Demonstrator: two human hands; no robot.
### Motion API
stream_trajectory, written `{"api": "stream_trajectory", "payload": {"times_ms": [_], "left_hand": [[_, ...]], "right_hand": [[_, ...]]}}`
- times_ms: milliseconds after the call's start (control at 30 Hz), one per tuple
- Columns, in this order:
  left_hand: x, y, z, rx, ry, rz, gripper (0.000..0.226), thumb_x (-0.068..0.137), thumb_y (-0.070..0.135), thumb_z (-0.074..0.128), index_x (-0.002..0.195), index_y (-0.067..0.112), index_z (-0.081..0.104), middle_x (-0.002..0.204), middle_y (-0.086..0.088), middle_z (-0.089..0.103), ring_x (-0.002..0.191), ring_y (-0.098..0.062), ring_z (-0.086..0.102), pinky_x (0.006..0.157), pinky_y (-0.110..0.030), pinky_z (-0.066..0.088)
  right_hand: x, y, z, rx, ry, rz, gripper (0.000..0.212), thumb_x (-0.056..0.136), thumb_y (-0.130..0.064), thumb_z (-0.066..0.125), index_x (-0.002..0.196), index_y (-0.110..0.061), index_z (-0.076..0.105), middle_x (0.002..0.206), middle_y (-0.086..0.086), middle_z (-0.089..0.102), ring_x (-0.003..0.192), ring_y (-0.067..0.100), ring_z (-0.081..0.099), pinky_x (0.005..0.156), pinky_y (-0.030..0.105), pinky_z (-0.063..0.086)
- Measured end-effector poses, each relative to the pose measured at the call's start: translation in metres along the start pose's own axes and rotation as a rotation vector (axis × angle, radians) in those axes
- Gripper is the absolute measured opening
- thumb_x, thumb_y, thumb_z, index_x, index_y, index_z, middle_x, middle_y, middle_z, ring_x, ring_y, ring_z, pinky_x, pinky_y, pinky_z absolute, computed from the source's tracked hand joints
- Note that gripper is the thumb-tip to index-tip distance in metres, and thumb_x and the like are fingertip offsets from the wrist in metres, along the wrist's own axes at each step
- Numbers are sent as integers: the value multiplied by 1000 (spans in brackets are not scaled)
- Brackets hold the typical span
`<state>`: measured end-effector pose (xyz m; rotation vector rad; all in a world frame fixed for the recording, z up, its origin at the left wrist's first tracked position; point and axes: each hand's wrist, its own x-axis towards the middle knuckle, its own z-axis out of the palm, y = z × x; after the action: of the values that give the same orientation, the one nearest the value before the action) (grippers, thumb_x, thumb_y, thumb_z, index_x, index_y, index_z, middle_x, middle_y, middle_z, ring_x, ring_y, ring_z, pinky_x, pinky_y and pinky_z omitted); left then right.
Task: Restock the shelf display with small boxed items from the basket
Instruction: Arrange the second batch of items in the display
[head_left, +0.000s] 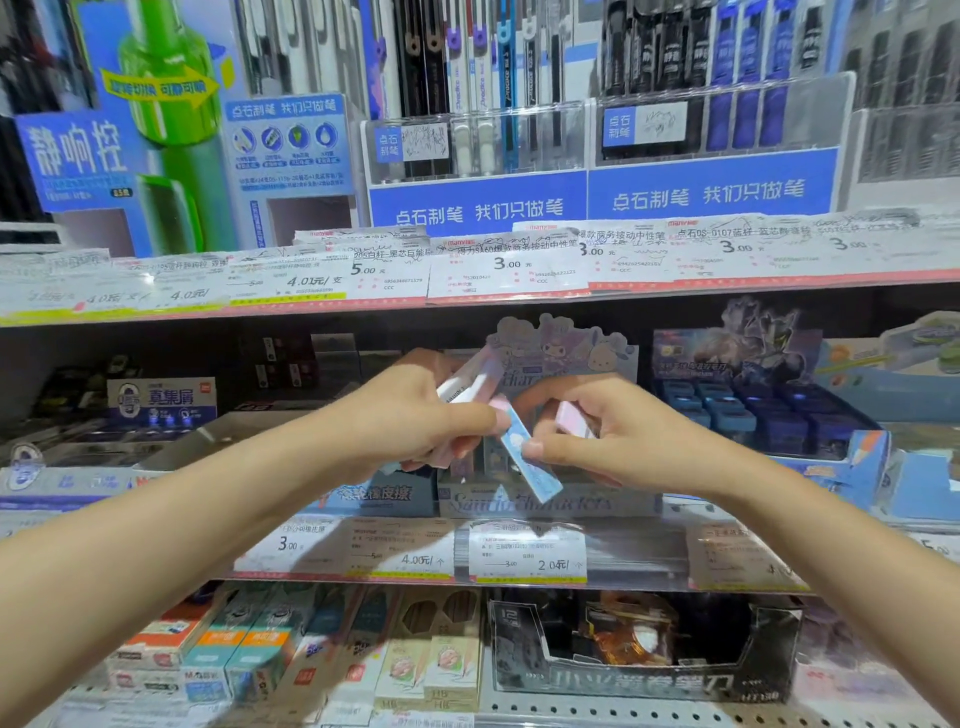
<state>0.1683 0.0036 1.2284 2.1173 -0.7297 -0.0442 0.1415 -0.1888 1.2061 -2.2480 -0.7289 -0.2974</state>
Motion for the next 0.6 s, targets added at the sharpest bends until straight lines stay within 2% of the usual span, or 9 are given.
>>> {"api": "stream_trajectory", "payload": {"times_ms": [67, 167, 200, 267, 300, 333, 433, 500, 600], "left_hand": [[3, -1, 1, 9, 1, -4, 43, 75, 34, 71, 44, 10, 54, 52, -33, 53, 43, -22, 35, 37, -20, 25], [6, -4, -2, 63, 47, -86, 53, 79, 38, 69, 36, 14, 53, 32, 0, 44, 34, -14, 35, 38, -18, 29], [7, -7, -5, 114, 59, -103, 48, 78, 42, 69, 41, 14, 56, 34, 2, 45, 34, -12, 36, 40, -18, 30], [8, -15, -10, 226, 45, -65, 26, 79, 37, 69, 71, 12, 67, 40, 2, 52, 35, -9, 41, 42, -19, 34], [7, -17, -11, 289, 21, -36, 13, 80, 30, 67, 88, 19, 66, 41, 2, 54, 35, -8, 44, 42, -19, 37], [7, -20, -11, 338, -23, -9, 17, 81, 24, 66, 97, 29, 61, 42, 3, 55, 35, -7, 46, 42, -18, 38], [6, -24, -9, 417, -114, 10, 23, 81, 15, 64, 90, 35, 57, 46, 3, 58, 36, -8, 51, 40, -15, 39], [6, -25, -8, 448, -164, 12, 30, 80, 15, 62, 101, 37, 58, 56, 2, 62, 45, -16, 59, 43, -17, 42], [7, -27, -11, 491, -199, 8, 29, 81, 19, 61, 99, 40, 55, 55, 6, 58, 47, -17, 56, 48, -20, 42]], "right_hand": [[1, 0, 0, 18, -7, -13, 26, 85, -23, 63, 111, -24, 58, 64, 0, 59, 39, 4, 39, 43, 11, 31], [3, 4, -5, -16, -14, -23, 34, 88, -23, 59, 120, -31, 49, 53, -9, 48, 41, 5, 40, 46, 9, 32], [4, 6, -9, -38, 1, -15, 37, 88, -24, 58, 122, -33, 47, 51, -11, 45, 42, 4, 42, 48, 9, 33], [7, 11, -14, -114, 81, 12, 39, 88, -23, 59, 123, -32, 47, 65, -16, 50, 50, 0, 47, 57, 9, 37], [10, 16, -15, -174, 133, 30, 39, 87, -23, 59, 123, -31, 47, 77, -14, 55, 57, -3, 49, 59, 6, 38], [13, 19, -15, -231, 181, 49, 39, 87, -22, 59, 123, -30, 46, 82, -13, 56, 61, -4, 49, 59, 5, 37], [23, 31, -9, -321, 248, 95, 40, 86, -23, 59, 121, -30, 40, 78, -3, 55, 66, 11, 51, 58, 16, 38], [27, 37, -4, -345, 262, 112, 39, 86, -25, 58, 118, -30, 38, 75, 5, 55, 66, 22, 53, 58, 25, 39], [30, 40, 4, -339, 269, 96, 38, 86, -24, 58, 118, -30, 38, 65, 1, 48, 60, 20, 49, 57, 28, 38]]}}
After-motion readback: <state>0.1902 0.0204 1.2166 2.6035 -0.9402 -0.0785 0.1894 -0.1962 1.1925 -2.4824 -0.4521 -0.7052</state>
